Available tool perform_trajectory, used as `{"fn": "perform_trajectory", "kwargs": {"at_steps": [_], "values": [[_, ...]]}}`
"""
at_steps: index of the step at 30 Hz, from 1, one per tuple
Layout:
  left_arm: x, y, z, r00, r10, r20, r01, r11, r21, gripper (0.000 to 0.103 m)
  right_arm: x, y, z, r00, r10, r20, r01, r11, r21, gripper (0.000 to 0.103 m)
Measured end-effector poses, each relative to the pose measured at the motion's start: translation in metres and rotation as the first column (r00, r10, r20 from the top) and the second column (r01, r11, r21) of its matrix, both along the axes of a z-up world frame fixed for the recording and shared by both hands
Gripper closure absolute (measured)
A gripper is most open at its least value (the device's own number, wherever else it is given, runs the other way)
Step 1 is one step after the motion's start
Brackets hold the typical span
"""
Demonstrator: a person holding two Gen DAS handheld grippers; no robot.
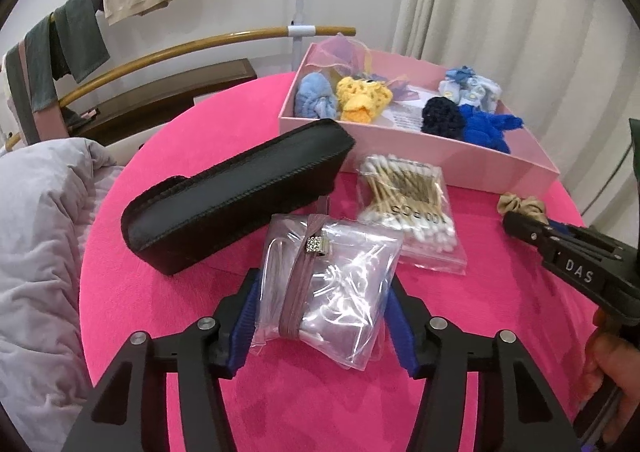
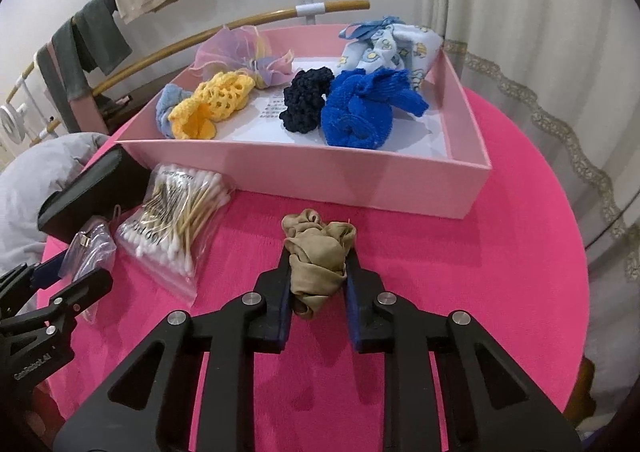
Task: Organize soft objects
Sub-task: 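Grasp the clear zip bag with the left tool while the right tool grasps the beige scrunchie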
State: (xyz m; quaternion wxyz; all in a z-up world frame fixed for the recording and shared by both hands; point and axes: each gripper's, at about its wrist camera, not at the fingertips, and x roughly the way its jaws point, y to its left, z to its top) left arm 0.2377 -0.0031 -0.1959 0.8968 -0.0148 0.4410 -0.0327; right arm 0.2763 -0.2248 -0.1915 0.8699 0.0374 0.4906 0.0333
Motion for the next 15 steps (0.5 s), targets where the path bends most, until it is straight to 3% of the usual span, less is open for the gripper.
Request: {"fn": "perform_trajectory", "kwargs": {"at_steps": [5, 15], "values": [[-0.018, -0.009, 0.014, 0.999, -0.016, 0.027, 0.016, 1.0, 0.019, 0.05, -0.015, -0.003, 0.017, 1.0, 0.006, 0.026, -0.006, 1.0, 0.01, 0.083], [-0.061, -0.02, 0.069, 0.989, -0.036, 0.145, 0.029, 0.998, 0.052, 0.05, -0.041, 0.002, 0.071, 0.991, 0.028, 0.131, -0.031, 0.999, 0.023, 0.083]]}}
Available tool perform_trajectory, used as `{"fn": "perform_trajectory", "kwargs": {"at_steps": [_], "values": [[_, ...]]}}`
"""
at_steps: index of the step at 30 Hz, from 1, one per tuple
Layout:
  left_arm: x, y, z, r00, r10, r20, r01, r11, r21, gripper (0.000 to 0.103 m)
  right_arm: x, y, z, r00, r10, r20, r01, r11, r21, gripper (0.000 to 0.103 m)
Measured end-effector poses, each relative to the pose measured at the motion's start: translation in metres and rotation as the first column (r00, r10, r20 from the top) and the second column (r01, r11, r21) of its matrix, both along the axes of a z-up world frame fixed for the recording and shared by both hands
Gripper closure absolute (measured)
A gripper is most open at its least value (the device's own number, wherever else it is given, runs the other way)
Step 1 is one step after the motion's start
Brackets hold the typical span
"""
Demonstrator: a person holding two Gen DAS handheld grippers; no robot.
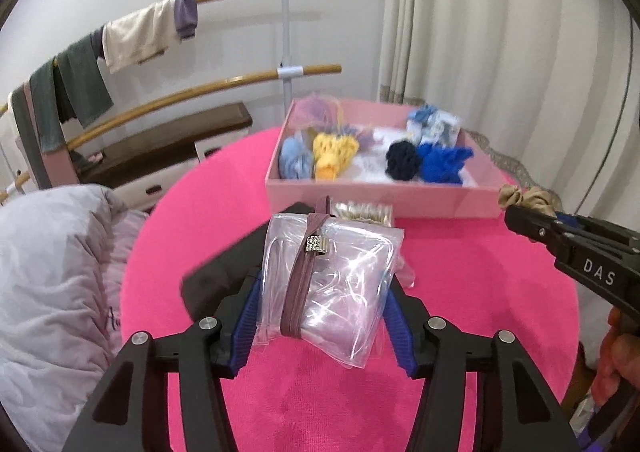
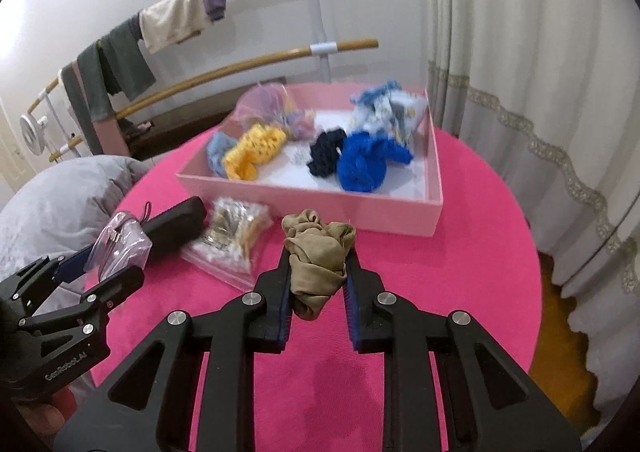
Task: Organize soft objects
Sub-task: 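Grasp the clear zip bag with the left tool while the right tool grasps the beige scrunchie, then lower both held items into the pink box and open both tools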
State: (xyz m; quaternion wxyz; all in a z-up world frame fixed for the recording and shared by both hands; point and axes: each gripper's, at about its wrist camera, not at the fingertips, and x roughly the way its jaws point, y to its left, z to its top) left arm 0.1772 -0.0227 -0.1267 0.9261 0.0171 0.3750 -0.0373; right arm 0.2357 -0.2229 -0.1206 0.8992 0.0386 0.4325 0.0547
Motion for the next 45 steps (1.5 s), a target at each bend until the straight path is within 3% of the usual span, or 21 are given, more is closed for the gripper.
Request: {"fn": "perform_trajectory", "kwargs": {"at_steps": [8, 17, 35, 45], "values": [[-0.025, -0.003, 0.042, 0.995, 0.012, 0.095, -0.012, 1.0, -0.005, 0.05, -0.006, 0.005, 0.035, 0.997, 0.015, 0.073, -0.015, 1.0, 0.004, 0.083], [-0.026, -0.004, 0.071, 0.987, 0.025, 0.156, -0.022, 0.999, -0.024, 0.05, 0.001, 0.006, 0.064, 0.99, 0.024, 0.137, -0.023, 1.0, -0.007, 0.083], [0.021, -0.004, 0.075, 0.984, 0.028, 0.178, -0.02, 0.999, -0.046, 0.05, 0.025, 0.008, 0.07, 0.989, 0.033, 0.144, -0.031, 0.999, -0.017, 0.083], [0.084, -0.003, 0.076, 0.987, 0.011, 0.163, -0.001, 0.998, -0.058, 0.05, 0.079, -0.003, 0.067, 0.993, 0.043, 0.113, -0.045, 0.999, 0.021, 0.083]]}}
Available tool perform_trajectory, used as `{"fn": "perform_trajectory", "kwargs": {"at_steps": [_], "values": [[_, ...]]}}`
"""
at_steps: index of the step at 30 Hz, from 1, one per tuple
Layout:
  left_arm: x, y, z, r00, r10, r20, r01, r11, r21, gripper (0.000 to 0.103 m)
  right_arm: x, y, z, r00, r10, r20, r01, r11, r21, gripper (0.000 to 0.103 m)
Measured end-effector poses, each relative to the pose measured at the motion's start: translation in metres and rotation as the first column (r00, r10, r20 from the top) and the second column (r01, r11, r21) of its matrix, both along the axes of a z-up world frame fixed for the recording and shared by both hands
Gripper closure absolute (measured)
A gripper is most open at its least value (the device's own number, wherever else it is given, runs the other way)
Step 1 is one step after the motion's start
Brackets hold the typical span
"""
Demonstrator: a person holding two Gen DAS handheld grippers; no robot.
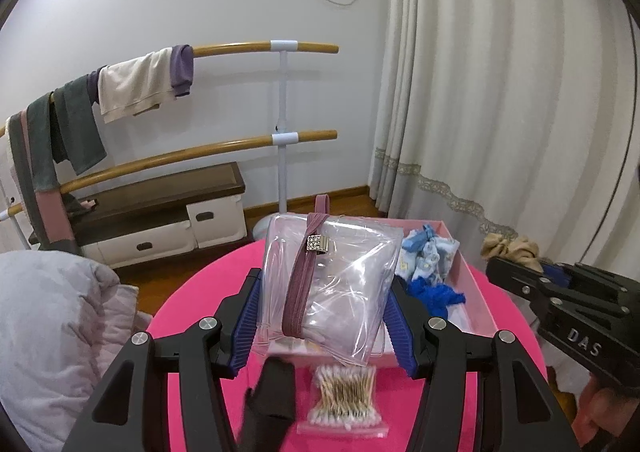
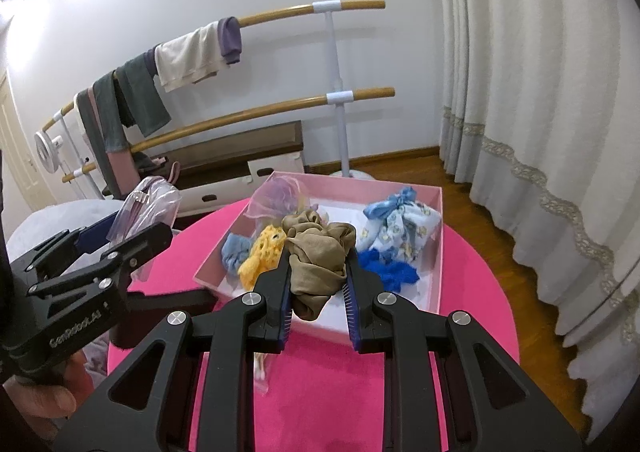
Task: Organize soft objects
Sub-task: 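Lower both held items into the pink box and open both tools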
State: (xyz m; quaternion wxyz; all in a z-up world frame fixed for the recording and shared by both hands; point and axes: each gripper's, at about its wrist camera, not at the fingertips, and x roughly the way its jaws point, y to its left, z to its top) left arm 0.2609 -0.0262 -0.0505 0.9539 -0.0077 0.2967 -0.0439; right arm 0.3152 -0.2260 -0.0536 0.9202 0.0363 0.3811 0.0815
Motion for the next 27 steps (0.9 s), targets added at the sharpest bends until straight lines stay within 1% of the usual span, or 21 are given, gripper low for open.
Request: {"fn": "perform_trajectory", "kwargs": {"at_steps": [4, 10, 16, 21, 27], "values": [[0.035, 0.0, -0.001, 1.0, -0.007, -0.009, 0.007, 1.0, -0.002, 0.05, 0.033, -0.003, -0.004, 1.0, 0.006, -0.027, -0.005, 1.0, 0.007, 0.083], [0.106, -0.001, -0.006, 0.999, -0.011, -0.036, 0.011, 1.0, -0.006, 0.05, 0.084, -0.005, -0.019, 0.996, 0.014, -0.083, -0.012, 1.0, 0.023, 0.083], [0.183, -0.004, -0.018, 0.995, -0.015, -0.096, 0.012, 1.0, -0.022, 0.05, 0.128, -0.012, -0.043, 0.988, 0.016, -0.156, -0.01, 0.999, 0.041, 0.083], [0.258, -0.009, -0.031, 0.986, -0.02, -0.164, 0.013, 0.999, -0.039, 0.05, 0.163, -0.015, -0.066, 0.975, 0.017, -0.222, -0.005, 0.998, 0.058, 0.083], [0.329, -0.011, -0.047, 0.973, -0.034, -0.227, 0.018, 0.997, -0.071, 0.05, 0.184, -0.022, -0.082, 0.964, 0.012, -0.266, 0.005, 0.998, 0.064, 0.082]]}}
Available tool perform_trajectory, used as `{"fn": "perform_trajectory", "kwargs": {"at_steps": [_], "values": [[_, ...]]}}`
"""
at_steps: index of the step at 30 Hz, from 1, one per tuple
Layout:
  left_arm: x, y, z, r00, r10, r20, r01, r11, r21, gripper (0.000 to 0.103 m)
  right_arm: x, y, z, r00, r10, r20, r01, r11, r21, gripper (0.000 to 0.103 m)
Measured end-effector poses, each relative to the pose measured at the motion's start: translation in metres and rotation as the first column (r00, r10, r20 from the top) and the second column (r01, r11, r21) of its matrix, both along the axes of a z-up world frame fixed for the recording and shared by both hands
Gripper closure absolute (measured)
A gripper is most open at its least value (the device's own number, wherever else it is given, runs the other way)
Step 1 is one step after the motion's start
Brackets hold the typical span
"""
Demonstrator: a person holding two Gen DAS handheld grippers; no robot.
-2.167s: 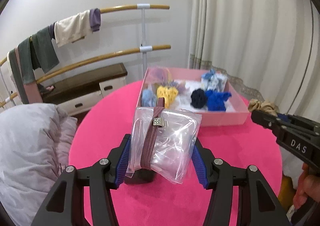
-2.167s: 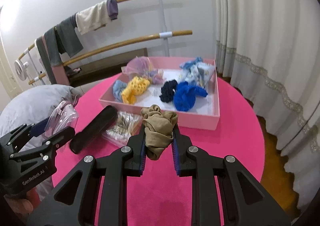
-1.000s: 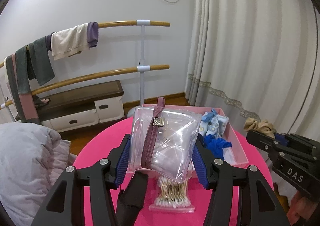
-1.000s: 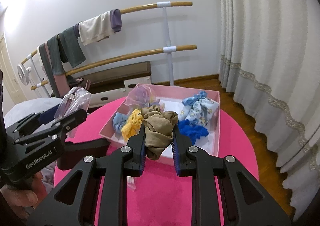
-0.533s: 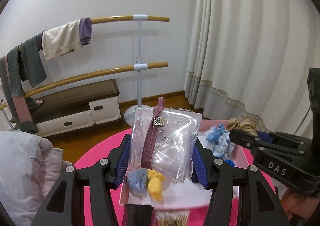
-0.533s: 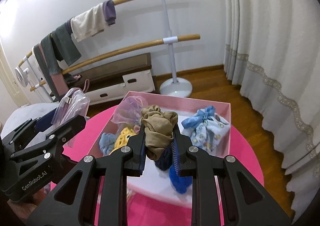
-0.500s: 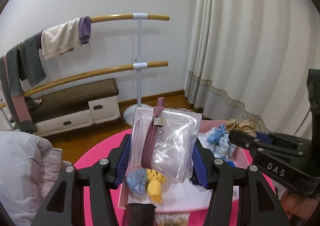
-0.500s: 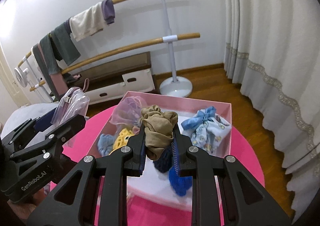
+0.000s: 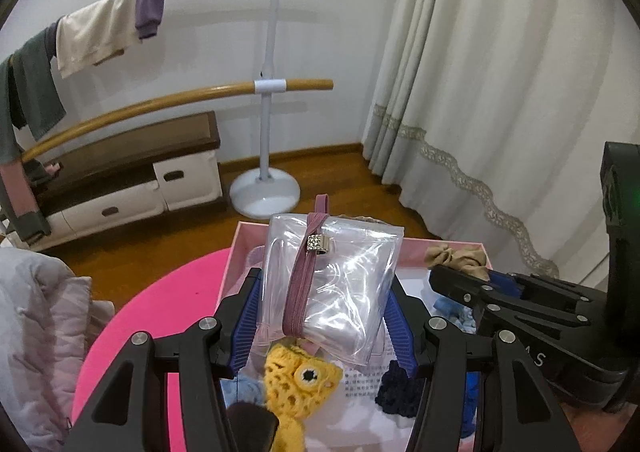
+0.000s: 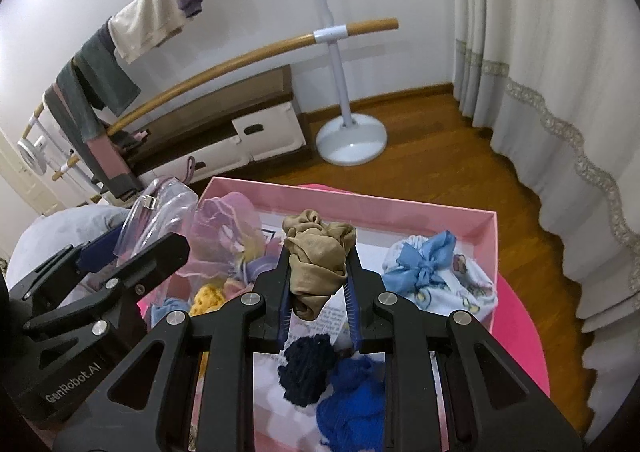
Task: Organize soft objects
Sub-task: 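Lower both held items into the pink box and open both tools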
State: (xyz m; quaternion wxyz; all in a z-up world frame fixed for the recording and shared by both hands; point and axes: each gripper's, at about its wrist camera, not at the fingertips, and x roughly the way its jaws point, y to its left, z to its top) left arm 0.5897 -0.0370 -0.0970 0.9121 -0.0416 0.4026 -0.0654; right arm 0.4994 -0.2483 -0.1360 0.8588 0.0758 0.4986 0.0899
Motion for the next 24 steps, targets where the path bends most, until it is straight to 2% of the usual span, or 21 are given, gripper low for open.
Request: {"fn": "perform_trajectory", "kwargs": {"at_steps": [3, 7, 10, 12, 14, 16, 18, 19, 24], "values": [[0.027, 0.001, -0.004, 1.0, 0.0, -0.02, 0.0, 1.0, -0.014, 0.049, 0.007, -0.002, -0.004, 1.0, -0.001, -0.015, 0.001, 1.0, -0.002, 0.081], [0.051, -0.001, -0.013, 0.999, 0.005, -0.043, -0.005, 1.0, -0.01, 0.042, 0.014, -0.006, -0.014, 0.999, -0.015, -0.04, 0.015, 1.0, 0.01, 0.074], [0.059, -0.002, -0.017, 0.999, -0.001, -0.039, 0.001, 1.0, 0.005, 0.033, 0.014, -0.012, -0.02, 0.998, -0.03, -0.046, 0.031, 0.999, 0.021, 0.068], [0.06, 0.001, -0.018, 1.0, 0.005, -0.025, -0.005, 1.0, 0.013, 0.027, 0.011, -0.016, -0.021, 0.998, -0.04, -0.038, 0.041, 0.999, 0.035, 0.057], [0.061, 0.005, -0.015, 1.0, 0.017, -0.004, -0.017, 1.0, 0.023, 0.021, 0.007, -0.02, -0.02, 0.998, -0.051, -0.03, 0.052, 0.998, 0.047, 0.036], [0.058, 0.009, -0.013, 1.0, 0.024, 0.006, -0.024, 0.999, 0.025, 0.013, 0.003, -0.024, -0.018, 0.998, -0.058, -0.016, 0.059, 0.995, 0.082, 0.029], [0.057, 0.013, -0.008, 0.999, 0.034, 0.027, -0.034, 0.999, 0.031, 0.004, -0.001, -0.027, -0.013, 0.997, -0.077, -0.005, 0.077, 0.994, 0.079, 0.014], [0.056, 0.016, -0.006, 0.998, 0.037, 0.04, -0.038, 0.999, 0.03, 0.0, -0.004, -0.028, -0.011, 0.996, -0.09, 0.003, 0.089, 0.993, 0.074, 0.002], [0.043, 0.033, 0.01, 0.993, 0.081, 0.088, -0.085, 0.996, 0.04, 0.0, -0.02, -0.032, 0.007, 0.993, -0.107, 0.046, 0.102, 0.989, 0.11, 0.0]]}}
